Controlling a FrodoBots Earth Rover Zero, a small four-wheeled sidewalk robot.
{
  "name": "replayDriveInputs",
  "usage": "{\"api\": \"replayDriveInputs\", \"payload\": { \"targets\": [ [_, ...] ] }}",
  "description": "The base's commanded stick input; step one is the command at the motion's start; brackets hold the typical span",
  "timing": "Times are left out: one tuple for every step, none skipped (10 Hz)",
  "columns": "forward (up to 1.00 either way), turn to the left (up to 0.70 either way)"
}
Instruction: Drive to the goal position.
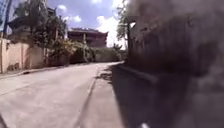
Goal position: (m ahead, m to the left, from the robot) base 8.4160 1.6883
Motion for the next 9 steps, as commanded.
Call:
{"api": "replayDriveInputs", "payload": {
  "targets": [
    [0.85,0.0],
    [0.85,0.0],
    [0.85,0.0],
    [0.85,0.01],
    [0.85,0.02],
    [0.85,0.2],
    [0.85,0.34],
    [0.85,0.34],
    [0.85,0.13]
  ]
}}
